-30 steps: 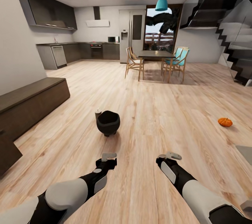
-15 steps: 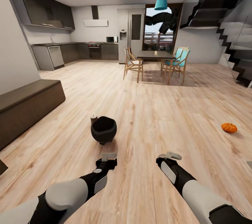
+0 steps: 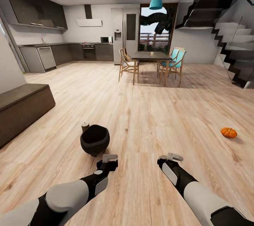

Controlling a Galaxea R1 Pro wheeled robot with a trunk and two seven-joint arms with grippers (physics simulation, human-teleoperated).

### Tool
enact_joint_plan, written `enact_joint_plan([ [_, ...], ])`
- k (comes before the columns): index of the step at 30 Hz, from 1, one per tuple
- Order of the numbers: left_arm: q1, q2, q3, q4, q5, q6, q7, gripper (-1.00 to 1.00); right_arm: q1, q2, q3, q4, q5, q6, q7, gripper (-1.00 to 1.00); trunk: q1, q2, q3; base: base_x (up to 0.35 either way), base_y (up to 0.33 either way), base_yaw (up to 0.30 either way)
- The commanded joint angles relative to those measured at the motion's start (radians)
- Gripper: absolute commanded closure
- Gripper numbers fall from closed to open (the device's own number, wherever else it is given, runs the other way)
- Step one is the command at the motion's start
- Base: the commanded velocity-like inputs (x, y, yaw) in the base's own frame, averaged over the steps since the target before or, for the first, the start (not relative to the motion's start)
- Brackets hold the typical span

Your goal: Place each of the two pumpkins and all three candles from the living room inside a cabinet in the living room (use any cabinet), then make sure every cabinet is closed, and position the cauldron so it is next to a table in the living room.

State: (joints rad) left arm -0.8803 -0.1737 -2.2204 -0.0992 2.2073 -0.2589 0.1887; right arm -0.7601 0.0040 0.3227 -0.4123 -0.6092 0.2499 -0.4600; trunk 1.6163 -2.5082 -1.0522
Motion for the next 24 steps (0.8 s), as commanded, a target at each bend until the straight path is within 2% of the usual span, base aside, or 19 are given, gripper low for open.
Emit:
enact_joint_plan([
  [1,-0.001,0.0,-0.008,-0.004,0.005,-0.004,0.009,-1.0,-0.001,-0.001,0.009,-0.002,-0.004,0.002,-0.008,1.0,0.0,0.0,-0.001,0.315,-0.078,-0.001],
  [11,0.0,0.0,-0.008,-0.004,0.005,-0.002,0.009,-1.0,-0.001,-0.002,0.009,-0.002,-0.004,0.0,-0.007,1.0,0.0,0.0,-0.001,0.315,-0.08,-0.004],
  [16,0.0,0.0,-0.008,-0.004,0.005,-0.002,0.009,-1.0,-0.001,-0.001,0.009,-0.002,-0.006,0.0,-0.004,1.0,0.0,0.0,-0.001,0.315,-0.08,-0.182],
  [24,0.0,0.0,-0.008,-0.004,0.004,-0.002,0.009,-1.0,-0.001,-0.001,0.009,-0.002,-0.006,-0.001,-0.005,1.0,0.0,0.0,-0.001,0.315,-0.08,-0.034],
])
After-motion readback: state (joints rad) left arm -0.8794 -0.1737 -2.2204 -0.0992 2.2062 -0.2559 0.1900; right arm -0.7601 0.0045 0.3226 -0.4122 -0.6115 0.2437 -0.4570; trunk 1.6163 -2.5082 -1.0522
